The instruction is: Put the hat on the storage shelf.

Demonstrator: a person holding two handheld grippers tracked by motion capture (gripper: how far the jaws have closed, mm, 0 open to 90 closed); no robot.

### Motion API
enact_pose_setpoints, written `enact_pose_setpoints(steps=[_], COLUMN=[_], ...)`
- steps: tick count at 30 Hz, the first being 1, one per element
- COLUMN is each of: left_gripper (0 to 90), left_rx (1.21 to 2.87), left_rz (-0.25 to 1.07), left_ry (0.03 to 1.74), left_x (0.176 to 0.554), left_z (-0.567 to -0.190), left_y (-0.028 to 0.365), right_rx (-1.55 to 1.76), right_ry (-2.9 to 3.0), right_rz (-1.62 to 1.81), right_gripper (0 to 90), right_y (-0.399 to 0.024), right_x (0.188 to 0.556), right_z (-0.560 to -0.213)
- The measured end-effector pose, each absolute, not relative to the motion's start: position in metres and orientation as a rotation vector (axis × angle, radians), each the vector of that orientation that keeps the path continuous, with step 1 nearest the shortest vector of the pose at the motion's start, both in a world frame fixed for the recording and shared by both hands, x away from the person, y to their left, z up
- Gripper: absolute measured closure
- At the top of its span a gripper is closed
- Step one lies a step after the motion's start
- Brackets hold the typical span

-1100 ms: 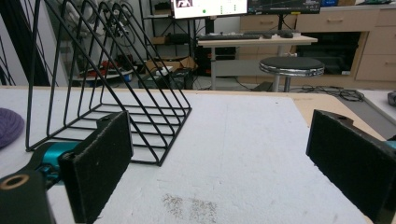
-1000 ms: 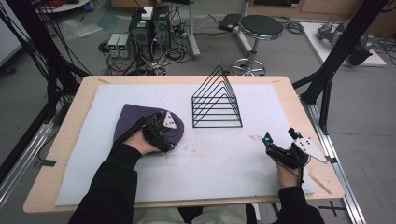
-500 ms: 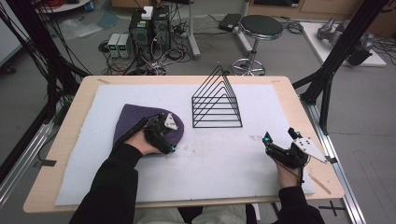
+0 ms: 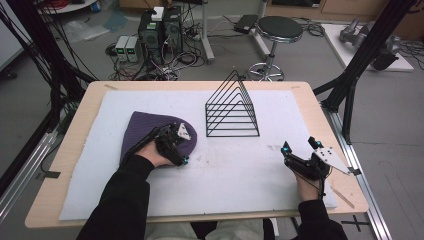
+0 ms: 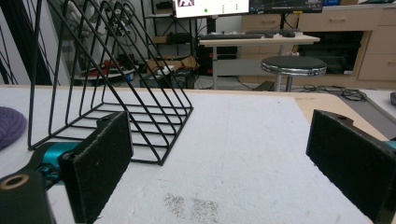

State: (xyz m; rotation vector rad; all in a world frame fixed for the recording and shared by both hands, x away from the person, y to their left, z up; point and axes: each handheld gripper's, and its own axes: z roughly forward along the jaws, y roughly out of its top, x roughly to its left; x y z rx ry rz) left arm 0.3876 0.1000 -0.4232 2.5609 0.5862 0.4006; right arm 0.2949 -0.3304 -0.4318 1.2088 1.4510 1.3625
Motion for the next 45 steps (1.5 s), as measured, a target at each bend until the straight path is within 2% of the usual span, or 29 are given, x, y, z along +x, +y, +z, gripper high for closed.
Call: enact_pose_setpoints(steps=[4, 5, 6, 9, 16, 22, 29, 35, 45], left_gripper=[32.3, 32.3, 41.0, 55.9, 75.5, 77.8, 77.8, 77.8, 77.8], left_rx=[2.542, 2.537, 2.529, 2.522, 2.526, 2.519, 2.476, 2.384, 2.271], left_rz=[0.342, 0.333, 0.337, 0.374, 0.444, 0.528, 0.508, 0.566, 0.588], left_ry=[0.601, 0.613, 0.622, 0.643, 0.685, 0.674, 0.679, 0.678, 0.644], left_x=[0.39, 0.39, 0.39, 0.392, 0.391, 0.389, 0.388, 0.381, 0.373], left_z=[-0.423, -0.422, -0.422, -0.42, -0.416, -0.415, -0.409, -0.389, -0.366], left_y=[0.103, 0.103, 0.104, 0.107, 0.107, 0.106, 0.112, 0.124, 0.136], right_rx=[1.205, 1.205, 1.202, 1.203, 1.208, 1.206, 1.208, 1.209, 1.209], right_ry=[1.449, 1.449, 1.451, 1.453, 1.455, 1.453, 1.458, 1.458, 1.459], right_rz=[1.364, 1.364, 1.363, 1.368, 1.371, 1.373, 1.37, 1.37, 1.364], right_gripper=[6.6, 6.6, 6.6, 6.5, 6.6, 6.6, 6.6, 6.6, 6.6], right_y=[-0.331, -0.331, -0.331, -0.331, -0.33, -0.33, -0.331, -0.33, -0.33], right_x=[0.295, 0.295, 0.295, 0.295, 0.295, 0.295, 0.295, 0.295, 0.296], right_z=[-0.432, -0.432, -0.432, -0.432, -0.432, -0.432, -0.432, -0.432, -0.432])
